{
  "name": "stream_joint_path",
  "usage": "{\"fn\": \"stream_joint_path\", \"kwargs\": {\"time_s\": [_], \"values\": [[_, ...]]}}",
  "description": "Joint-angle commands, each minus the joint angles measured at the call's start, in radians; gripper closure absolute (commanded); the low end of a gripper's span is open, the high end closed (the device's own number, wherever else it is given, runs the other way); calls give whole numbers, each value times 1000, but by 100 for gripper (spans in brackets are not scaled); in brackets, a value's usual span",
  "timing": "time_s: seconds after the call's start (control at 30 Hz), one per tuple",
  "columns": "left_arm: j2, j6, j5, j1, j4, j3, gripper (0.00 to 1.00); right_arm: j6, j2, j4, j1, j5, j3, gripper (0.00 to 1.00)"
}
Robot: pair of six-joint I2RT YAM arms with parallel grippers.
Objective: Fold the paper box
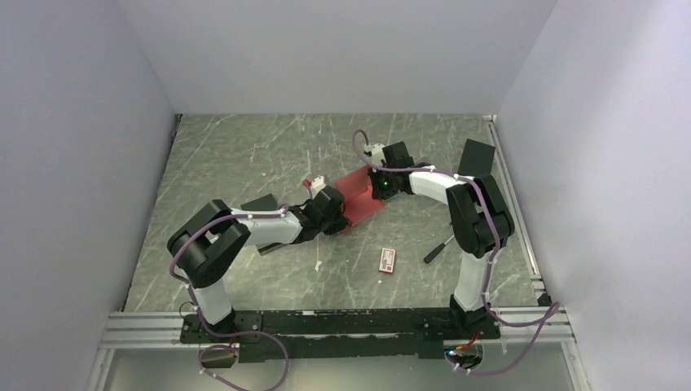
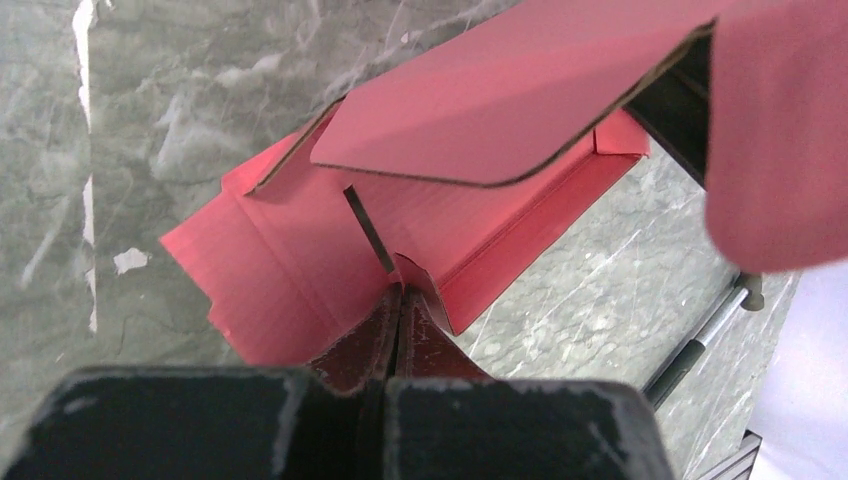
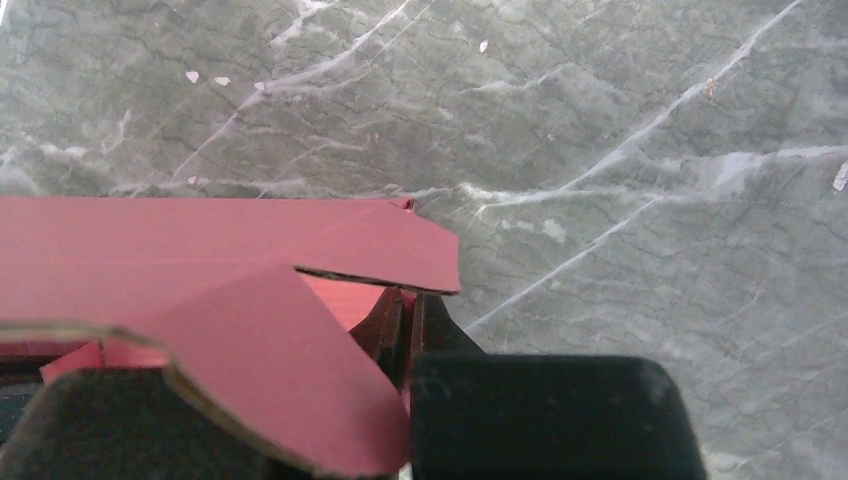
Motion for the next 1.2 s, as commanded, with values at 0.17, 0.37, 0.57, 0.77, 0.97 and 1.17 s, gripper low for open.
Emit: {"fn": "stream_joint_path", "kwargs": {"time_s": [0.17, 0.37, 0.57, 0.77, 0.97, 1.17], "values": [[52, 61, 46, 5, 37, 66, 100, 11, -3, 16, 12, -5, 6, 100], [79, 125, 89, 6, 42, 83, 100, 11, 3, 12, 15, -6, 9, 100], [112, 194, 147, 8, 64, 107, 100, 11, 7, 10, 20, -5, 11, 100], [126, 251, 181, 8, 67, 127, 100, 13, 11, 9, 20, -3, 14, 100], [94, 275, 175, 8, 49, 122, 100, 15, 13, 8, 20, 1, 14, 100], [-34, 295, 124, 11, 24, 80, 95, 19, 8, 16, 20, 10, 11, 100]]}}
